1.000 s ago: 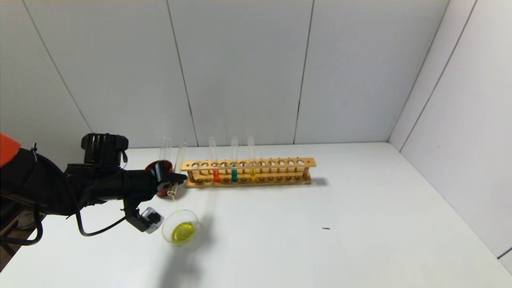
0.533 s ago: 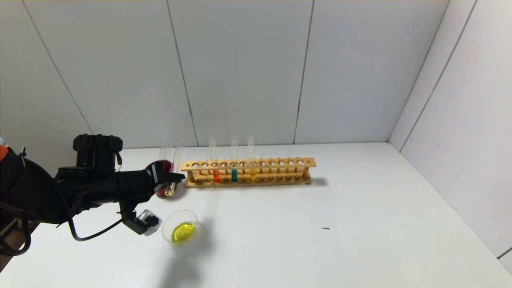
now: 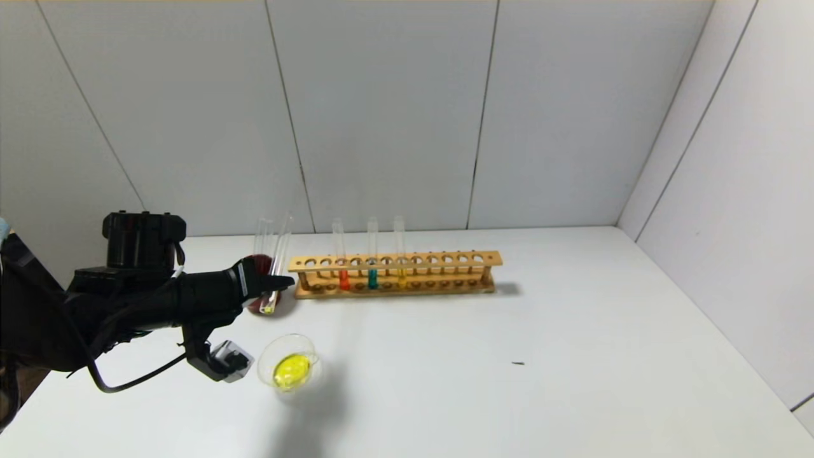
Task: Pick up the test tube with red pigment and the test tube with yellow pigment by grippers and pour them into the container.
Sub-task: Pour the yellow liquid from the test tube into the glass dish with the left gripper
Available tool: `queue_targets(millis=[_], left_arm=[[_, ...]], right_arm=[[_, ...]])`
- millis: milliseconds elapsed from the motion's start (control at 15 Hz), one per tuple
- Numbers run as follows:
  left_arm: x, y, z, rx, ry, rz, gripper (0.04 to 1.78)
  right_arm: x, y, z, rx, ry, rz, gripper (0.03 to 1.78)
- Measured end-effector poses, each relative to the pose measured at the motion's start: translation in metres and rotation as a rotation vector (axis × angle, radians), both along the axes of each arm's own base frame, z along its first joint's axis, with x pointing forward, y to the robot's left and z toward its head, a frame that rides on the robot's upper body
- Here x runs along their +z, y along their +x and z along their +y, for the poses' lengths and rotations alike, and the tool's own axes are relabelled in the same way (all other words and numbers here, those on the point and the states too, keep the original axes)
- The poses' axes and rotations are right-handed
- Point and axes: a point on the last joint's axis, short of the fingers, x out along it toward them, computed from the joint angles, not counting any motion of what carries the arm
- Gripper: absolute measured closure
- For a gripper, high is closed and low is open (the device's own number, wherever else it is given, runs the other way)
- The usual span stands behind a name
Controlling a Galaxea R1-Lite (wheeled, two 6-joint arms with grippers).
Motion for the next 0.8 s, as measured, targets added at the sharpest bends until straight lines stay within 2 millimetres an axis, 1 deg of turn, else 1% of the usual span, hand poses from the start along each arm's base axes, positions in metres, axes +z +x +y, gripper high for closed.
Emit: queue_targets(millis=[200, 400, 800], left_arm=[[0.0043, -0.0018, -0.0002, 0.001, 0.0, -0.026, 1.5], [0.0092, 0.0012, -0.0003, 0.009, -0.005, -0.087, 1.5], [0.0107, 0.0011, 0.0001, 0.006, 0.023, -0.13, 1.5]], right_arm=[[0.0, 0.0, 0.0, 0.0, 0.0, 0.0, 0.06], [0.0, 0.0, 0.0, 0.0, 0.0, 0.0, 0.06], [0.0, 0.0, 0.0, 0.0, 0.0, 0.0, 0.06]])
